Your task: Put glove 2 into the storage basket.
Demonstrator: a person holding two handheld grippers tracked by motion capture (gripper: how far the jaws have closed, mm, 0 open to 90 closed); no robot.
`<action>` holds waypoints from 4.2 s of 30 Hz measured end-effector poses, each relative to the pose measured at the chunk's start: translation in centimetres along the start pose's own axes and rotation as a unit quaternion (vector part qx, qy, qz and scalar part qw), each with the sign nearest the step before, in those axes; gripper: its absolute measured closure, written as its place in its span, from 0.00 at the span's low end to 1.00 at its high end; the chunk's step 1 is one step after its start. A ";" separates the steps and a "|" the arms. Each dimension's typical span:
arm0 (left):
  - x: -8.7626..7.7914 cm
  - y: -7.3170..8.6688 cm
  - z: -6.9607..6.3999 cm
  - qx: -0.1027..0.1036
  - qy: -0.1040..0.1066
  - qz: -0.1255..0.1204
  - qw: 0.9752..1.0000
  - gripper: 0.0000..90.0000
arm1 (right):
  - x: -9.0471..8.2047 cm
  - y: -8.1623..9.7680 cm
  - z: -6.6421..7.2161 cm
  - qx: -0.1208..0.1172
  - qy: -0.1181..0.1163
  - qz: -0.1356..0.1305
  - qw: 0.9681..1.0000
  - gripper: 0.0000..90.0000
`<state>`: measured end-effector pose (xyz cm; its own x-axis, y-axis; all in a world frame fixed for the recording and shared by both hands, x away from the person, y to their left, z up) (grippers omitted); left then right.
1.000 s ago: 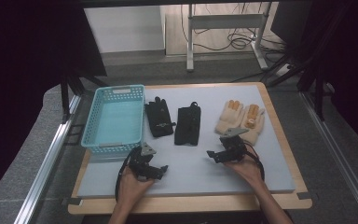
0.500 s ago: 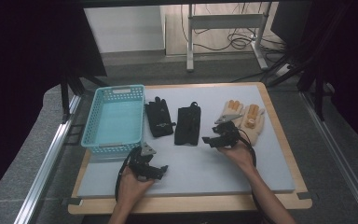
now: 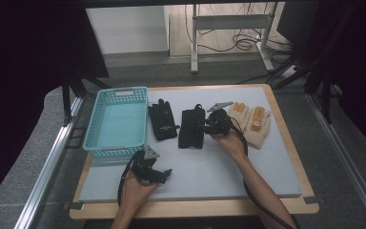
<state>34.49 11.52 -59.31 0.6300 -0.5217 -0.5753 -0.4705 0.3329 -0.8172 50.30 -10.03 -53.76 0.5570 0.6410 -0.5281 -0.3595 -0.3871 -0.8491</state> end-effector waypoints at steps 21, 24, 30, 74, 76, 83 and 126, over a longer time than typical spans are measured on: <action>0.0 0.0 0.0 -0.002 0.000 -0.002 1.000 0.02 | 5.7 -0.1 -0.8 -0.003 0.023 0.029 0.999 0.55; 0.0 0.0 0.0 0.000 0.000 -0.001 1.000 0.02 | 5.6 0.3 -0.6 0.035 0.016 0.018 0.999 0.72; 0.0 0.0 0.0 -0.001 0.000 -0.001 1.000 0.02 | 5.6 0.3 -0.5 0.050 -0.010 0.023 0.998 0.92; 0.0 0.0 0.0 0.000 0.000 -0.001 1.000 0.02 | -6.0 5.8 7.4 0.040 -0.044 -0.033 0.998 0.75; 0.0 0.0 0.0 -0.001 0.000 -0.001 1.000 0.02 | -6.4 5.2 7.1 0.029 -0.033 -0.052 0.998 0.67; 0.0 0.0 0.0 -0.001 0.000 -0.001 1.000 0.02 | -4.7 2.9 5.8 0.009 -0.025 -0.044 0.999 0.59; 0.0 0.0 0.0 -0.001 0.001 -0.002 1.000 0.02 | 9.7 -2.2 5.2 -0.023 -0.068 0.054 0.996 0.87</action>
<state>34.49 11.51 -59.32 0.6308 -0.5236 -0.5727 -0.4693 0.3304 -0.8189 52.60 0.47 -56.92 0.4084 0.6772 -0.6121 -0.3761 -0.4861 -0.7888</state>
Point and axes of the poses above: each handheld gripper's, and its own axes: x roughly forward along the jaws, y roughly out of its underside, z roughly to its left, the point moved 6 cm from there along x, roughly forward along the jaws, and after that the axes turned 11 degrees about -z, right-handed, at the moved point
